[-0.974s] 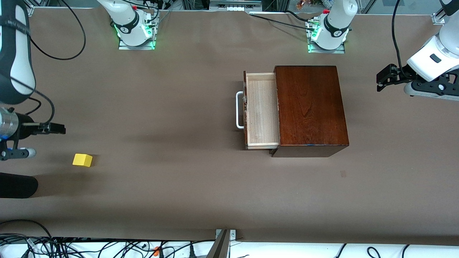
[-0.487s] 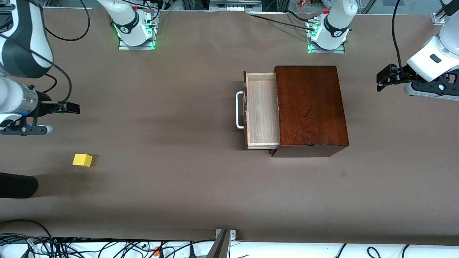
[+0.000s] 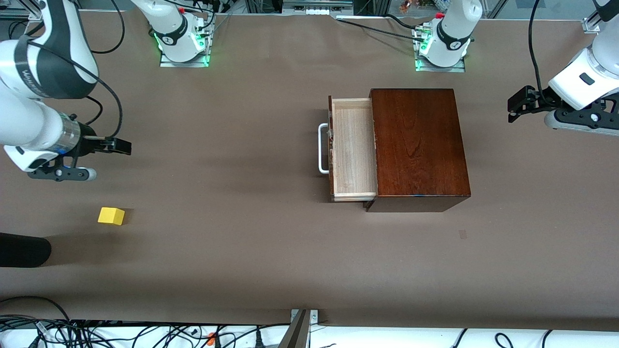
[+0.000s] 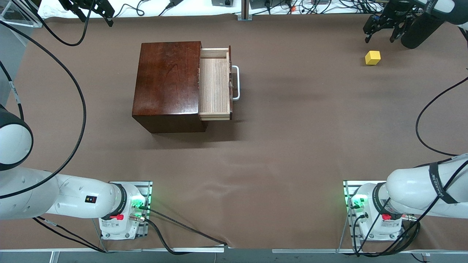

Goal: Open drawer, take yellow block, close drawer
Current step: 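Raise the right gripper away from the yellow cube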

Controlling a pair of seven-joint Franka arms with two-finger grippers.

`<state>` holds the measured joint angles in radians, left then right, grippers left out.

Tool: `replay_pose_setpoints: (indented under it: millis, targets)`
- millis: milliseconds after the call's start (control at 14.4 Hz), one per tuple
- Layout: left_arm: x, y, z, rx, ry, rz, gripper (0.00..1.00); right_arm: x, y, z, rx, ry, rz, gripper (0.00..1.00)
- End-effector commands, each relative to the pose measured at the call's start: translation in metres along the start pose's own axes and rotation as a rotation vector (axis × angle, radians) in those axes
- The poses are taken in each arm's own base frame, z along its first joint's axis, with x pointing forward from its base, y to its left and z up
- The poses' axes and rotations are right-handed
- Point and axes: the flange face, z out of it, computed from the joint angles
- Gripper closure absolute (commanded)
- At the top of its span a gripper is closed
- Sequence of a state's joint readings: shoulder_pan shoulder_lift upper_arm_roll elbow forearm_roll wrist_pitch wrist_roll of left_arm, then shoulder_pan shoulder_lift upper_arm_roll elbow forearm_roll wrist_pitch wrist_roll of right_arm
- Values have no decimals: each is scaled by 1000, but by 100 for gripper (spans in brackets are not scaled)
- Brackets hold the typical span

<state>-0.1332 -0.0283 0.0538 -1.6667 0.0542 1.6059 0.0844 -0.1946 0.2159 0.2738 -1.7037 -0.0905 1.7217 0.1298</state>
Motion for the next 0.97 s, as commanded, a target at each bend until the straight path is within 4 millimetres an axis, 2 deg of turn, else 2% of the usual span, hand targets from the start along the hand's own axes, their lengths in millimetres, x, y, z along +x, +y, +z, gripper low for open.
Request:
replay_pose_setpoints:
  millis: [0,278,348,557,904]
  targets:
    - [3,-2,-5,-25,-7,4,0,-9,-11,1,-19,13,11,0]
    - [3,-3,-5,-25,-4,4,0,-7,1,1,-31,16,22,0]
    - [3,-2,-5,-25,-4,5,0,-7,11,0,-32,13,31,0]
    - [4,-2,-5,-25,-2,4,0,-8,26,-2,-34,15,-15,0]
    - [4,0,-7,-24,2,11,0,-7,31,-2,-35,17,-61,0]
